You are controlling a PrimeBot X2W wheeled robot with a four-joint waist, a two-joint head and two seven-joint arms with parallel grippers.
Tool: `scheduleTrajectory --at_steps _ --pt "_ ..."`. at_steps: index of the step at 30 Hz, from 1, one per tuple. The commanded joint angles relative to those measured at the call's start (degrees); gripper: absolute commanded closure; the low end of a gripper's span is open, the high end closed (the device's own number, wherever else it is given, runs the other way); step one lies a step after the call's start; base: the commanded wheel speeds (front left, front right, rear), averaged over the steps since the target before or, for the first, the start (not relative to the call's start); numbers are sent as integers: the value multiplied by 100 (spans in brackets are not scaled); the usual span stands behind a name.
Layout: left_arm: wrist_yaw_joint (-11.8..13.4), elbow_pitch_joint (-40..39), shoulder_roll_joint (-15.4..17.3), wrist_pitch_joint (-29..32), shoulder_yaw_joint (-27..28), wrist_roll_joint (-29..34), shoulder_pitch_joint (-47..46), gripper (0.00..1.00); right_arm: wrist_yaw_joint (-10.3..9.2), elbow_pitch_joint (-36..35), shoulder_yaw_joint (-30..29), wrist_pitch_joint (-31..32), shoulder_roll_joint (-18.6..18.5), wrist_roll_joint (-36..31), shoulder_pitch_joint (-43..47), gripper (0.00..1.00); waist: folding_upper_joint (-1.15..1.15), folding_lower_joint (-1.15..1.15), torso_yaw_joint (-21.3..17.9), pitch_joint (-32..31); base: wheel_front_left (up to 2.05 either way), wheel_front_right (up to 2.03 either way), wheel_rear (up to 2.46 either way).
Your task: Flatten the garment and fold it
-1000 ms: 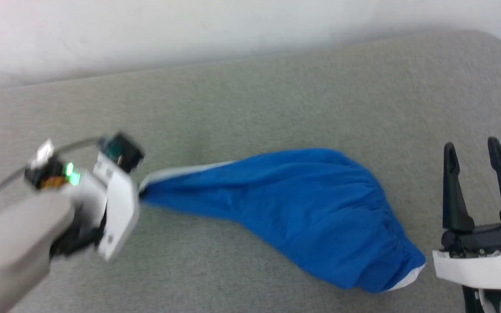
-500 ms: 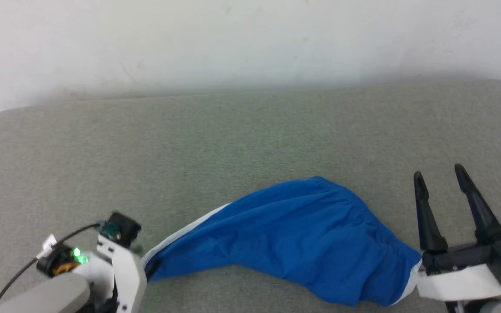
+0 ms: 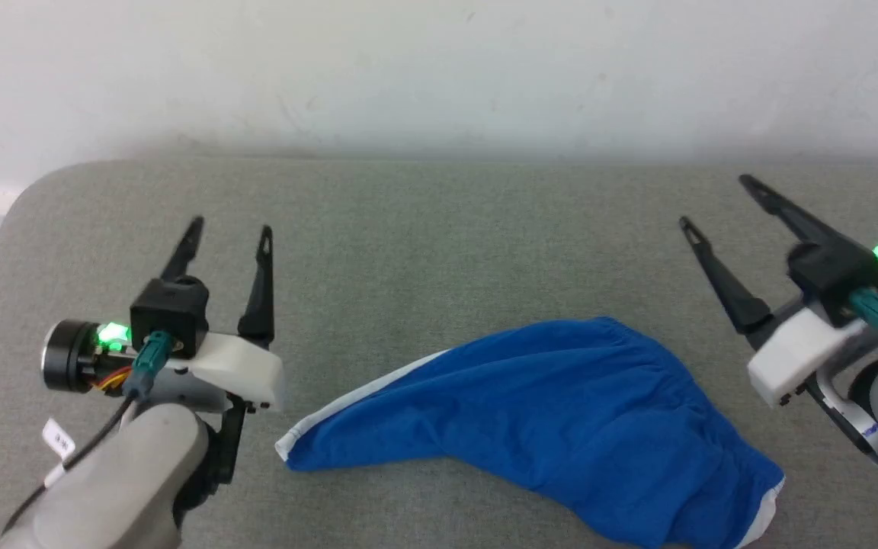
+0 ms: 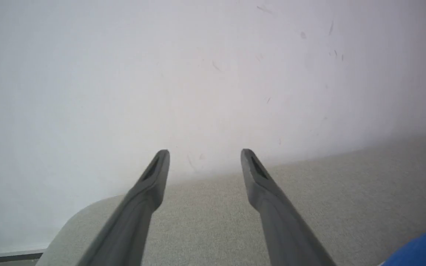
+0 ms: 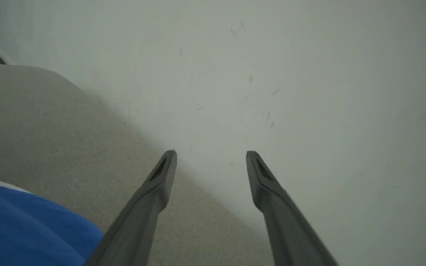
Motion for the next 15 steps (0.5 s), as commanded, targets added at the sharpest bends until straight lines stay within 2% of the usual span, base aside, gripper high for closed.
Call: scheduleTrajectory --at_steps 1,4,7,10,15 --pt "186 -150 -147 -25 310 324 251 0 -8 114 431 398 -272 343 -294 0 0 0 135 100 0 0 0" --pt "457 -436 -432 -26 963 936 715 0 -8 273 1477 1424 -856 1189 -916 0 0 0 219 194 0 0 0" --pt "548 -640 -736 -27 1524 1440 1159 0 -8 375 2525 2492 -1298 2045 -1545 0 0 0 298 304 0 0 0" --pt "451 -764 -1057 -27 1978 1777 1524 0 -8 494 3359 3301 -1508 2792 -2113 0 0 0 377 450 0 0 0" --pt "28 -730 -1580 -27 2520 2173 1834 0 -8 1144 4331 3624 -1360 3368 -2676 0 0 0 471 677 0 0 0"
